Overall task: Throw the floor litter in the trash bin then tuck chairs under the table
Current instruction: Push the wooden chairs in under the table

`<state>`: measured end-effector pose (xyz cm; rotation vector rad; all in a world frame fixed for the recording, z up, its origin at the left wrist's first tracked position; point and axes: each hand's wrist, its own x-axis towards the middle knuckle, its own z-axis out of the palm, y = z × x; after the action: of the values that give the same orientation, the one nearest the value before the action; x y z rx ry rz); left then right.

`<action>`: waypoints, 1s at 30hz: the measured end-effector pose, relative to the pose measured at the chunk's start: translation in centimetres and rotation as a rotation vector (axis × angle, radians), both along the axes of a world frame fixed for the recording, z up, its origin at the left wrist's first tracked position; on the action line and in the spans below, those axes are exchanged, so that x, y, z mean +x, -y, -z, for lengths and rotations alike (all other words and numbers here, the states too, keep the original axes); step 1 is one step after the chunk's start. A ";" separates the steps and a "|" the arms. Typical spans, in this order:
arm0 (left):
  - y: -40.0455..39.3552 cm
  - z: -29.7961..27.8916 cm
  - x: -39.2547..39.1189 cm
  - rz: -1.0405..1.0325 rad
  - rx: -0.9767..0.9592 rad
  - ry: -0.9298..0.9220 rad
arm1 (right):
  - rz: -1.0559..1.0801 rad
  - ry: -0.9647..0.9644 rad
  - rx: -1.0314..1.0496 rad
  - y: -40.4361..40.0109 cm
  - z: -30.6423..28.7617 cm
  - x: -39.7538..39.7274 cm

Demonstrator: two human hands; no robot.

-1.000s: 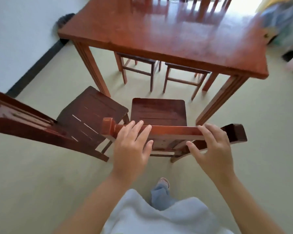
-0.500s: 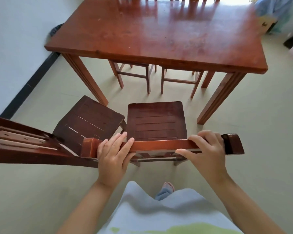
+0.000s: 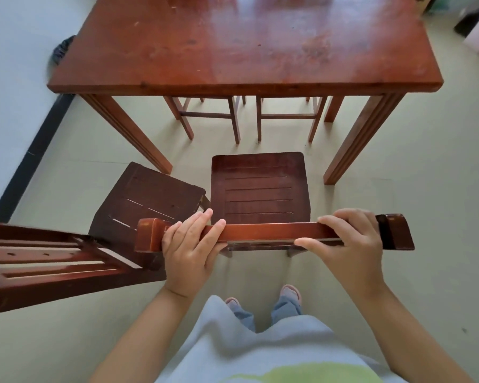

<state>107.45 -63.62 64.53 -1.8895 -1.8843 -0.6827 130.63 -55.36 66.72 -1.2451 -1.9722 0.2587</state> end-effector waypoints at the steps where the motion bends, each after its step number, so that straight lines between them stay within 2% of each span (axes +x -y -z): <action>1: -0.5 -0.1 -0.6 0.023 0.001 -0.017 | 0.018 0.000 0.003 0.0 -0.1 -0.3; 10: -3.8 -0.8 -3.9 0.197 -0.012 -0.057 | 0.096 0.013 0.022 0.2 -0.1 -2.2; 14: -2.1 0.0 -5.8 0.127 -0.025 0.030 | 0.057 0.170 0.035 0.0 0.1 -5.1; 18: -1.7 0.4 -4.9 0.037 -0.026 0.112 | 0.010 0.356 -0.044 -1.7 -0.6 -6.0; 22: -2.7 0.5 -4.2 0.074 0.019 0.089 | 0.012 0.330 -0.056 -2.7 -1.0 -5.1; 30: -6.3 0.3 -5.4 0.203 -0.084 0.101 | 0.180 0.295 -0.041 -1.4 -0.1 -4.9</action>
<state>102.02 -57.33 64.19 -2.1582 -1.8231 -0.7866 125.70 -53.96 66.78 -1.5493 -2.0901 0.0257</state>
